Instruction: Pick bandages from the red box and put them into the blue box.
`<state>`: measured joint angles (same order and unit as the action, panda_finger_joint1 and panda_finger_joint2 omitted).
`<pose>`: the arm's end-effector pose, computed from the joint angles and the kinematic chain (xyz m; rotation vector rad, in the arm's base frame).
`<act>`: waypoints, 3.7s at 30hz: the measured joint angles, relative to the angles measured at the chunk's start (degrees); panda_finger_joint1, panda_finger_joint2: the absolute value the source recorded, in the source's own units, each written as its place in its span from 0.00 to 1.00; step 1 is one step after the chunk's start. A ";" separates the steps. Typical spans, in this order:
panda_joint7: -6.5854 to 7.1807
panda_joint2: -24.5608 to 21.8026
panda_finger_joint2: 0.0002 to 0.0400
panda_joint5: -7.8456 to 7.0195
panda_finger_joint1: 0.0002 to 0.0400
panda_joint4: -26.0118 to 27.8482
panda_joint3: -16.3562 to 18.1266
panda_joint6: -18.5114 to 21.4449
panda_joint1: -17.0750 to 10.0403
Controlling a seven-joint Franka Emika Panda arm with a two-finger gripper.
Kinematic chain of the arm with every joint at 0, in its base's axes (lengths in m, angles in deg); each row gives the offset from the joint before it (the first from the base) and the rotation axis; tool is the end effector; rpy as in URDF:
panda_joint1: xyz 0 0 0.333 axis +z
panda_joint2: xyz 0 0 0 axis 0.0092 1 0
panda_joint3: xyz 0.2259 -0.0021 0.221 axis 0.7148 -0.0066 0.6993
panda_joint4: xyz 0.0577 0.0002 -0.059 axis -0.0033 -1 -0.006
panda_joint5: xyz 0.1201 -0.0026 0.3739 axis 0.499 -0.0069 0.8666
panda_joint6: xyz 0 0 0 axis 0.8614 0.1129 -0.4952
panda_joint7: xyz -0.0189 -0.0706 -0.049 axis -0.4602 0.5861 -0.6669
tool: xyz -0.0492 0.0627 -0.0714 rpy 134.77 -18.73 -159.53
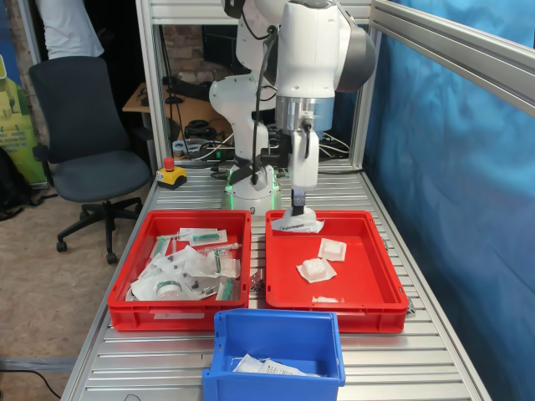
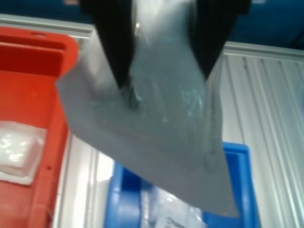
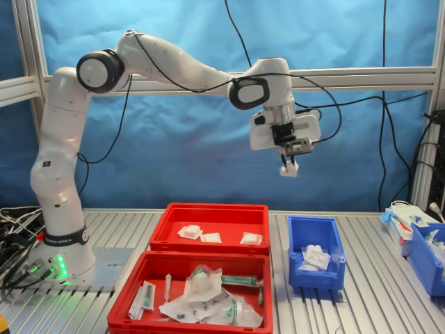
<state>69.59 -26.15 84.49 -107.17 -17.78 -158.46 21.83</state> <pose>0.6737 0.0723 0.4653 -1.0477 2.7532 -0.2079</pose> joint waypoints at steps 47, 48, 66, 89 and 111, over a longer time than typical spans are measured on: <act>-0.69 20.73 0.18 1.04 0.18 18.16 -6.92 0.09 -4.55; -0.69 20.73 0.18 1.04 0.18 18.23 -6.93 0.09 -4.55; -0.69 20.73 0.18 1.04 0.18 18.76 -7.53 -0.79 -4.55; -0.69 20.73 0.58 1.04 0.58 18.91 -7.88 -0.94 -4.55; -0.69 20.73 0.99 1.04 0.99 18.91 -7.92 -0.94 -4.54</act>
<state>68.90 -5.42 85.52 -88.26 -25.71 -159.40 17.29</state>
